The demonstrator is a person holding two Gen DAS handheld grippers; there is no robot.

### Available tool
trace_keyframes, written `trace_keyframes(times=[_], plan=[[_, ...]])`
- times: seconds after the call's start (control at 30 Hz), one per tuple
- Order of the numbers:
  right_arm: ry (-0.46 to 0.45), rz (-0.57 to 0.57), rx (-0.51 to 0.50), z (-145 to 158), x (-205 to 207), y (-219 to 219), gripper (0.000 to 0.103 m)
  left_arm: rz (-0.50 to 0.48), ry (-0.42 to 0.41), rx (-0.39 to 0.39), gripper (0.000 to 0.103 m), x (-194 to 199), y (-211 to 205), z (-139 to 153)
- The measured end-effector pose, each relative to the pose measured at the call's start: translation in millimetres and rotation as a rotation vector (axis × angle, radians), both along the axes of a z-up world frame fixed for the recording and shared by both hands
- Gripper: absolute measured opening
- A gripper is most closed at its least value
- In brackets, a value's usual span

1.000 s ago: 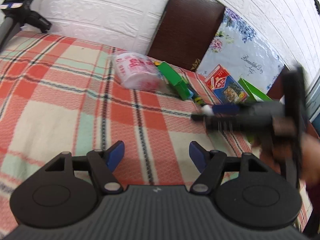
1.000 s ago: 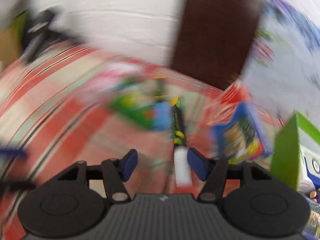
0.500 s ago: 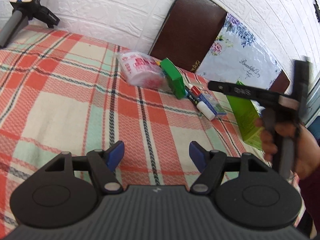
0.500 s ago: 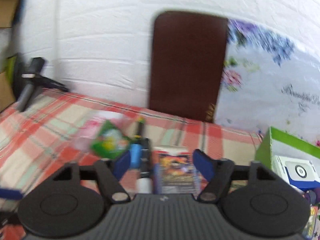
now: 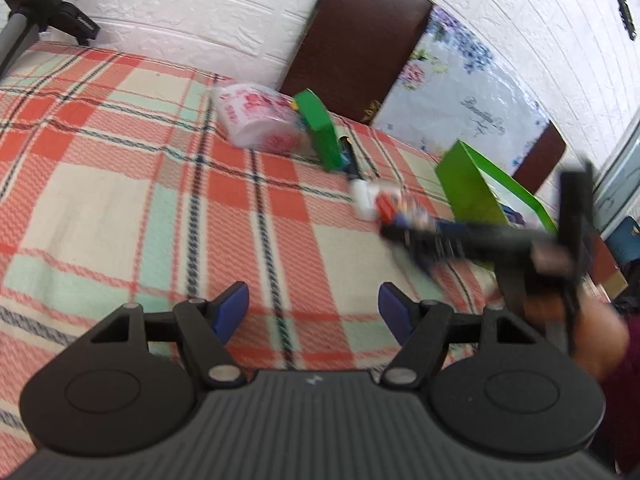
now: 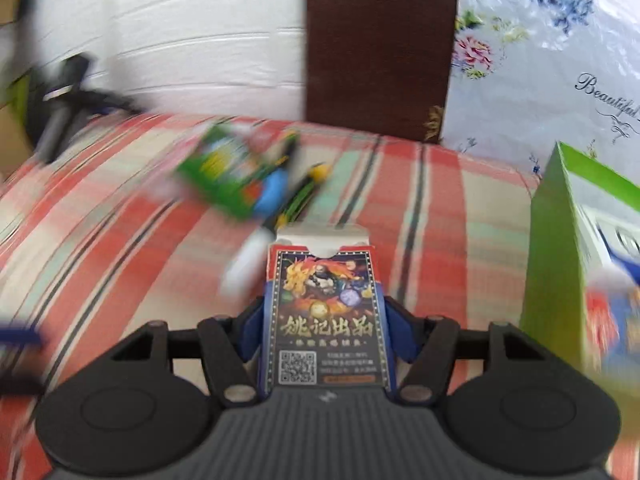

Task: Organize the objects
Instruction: 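Grasp the red-and-blue card pack with both grippers and lift it, then carry the card pack over the green box, lower it in, open both grippers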

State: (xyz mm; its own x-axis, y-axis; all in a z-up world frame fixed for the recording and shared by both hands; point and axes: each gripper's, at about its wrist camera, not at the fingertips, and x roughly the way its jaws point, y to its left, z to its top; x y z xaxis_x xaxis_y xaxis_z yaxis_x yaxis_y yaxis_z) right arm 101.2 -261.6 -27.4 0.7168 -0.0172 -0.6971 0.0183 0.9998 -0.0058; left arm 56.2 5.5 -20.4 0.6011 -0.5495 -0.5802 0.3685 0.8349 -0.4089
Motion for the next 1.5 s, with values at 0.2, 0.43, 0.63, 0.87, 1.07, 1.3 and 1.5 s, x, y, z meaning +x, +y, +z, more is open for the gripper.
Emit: trace_keyframes(times=[0.2, 0.43, 0.63, 0.87, 1.07, 1.3, 1.5], plan=[[-0.086, 0.151, -0.017, -4.2, -122.2, 52.4, 0.062, -0.088, 0.027, 0.006, 0.073, -15.4, -19.7, 3.4], [-0.124, 0.103, 0.015, -10.0, -181.3, 59.2, 0.083, -0.167, 0.028, 0.021, 0.074, -31.0, -46.6, 9.2], [-0.130, 0.128, 0.007, -7.8, -194.3, 59.2, 0.063, -0.275, 0.049, 0.053, 0.059, -41.2, -70.1, 4.2], [-0.146, -0.011, -0.028, -8.1, -207.1, 17.0, 0.063, -0.346, 0.083, 0.054, 0.054, -52.0, -83.8, 0.0], [-0.138, -0.071, 0.004, -12.9, -222.2, -4.1, 0.067, -0.331, 0.050, 0.063, 0.061, -40.5, -100.5, 12.3], [-0.142, -0.055, -0.003, -17.4, -228.1, -0.7, 0.070, -0.423, 0.013, 0.113, 0.061, -34.8, -145.8, 12.7], [-0.159, -0.131, 0.013, -17.8, -228.6, -16.8, 0.072, -0.515, 0.053, 0.126, 0.047, -52.3, -155.2, 0.8]])
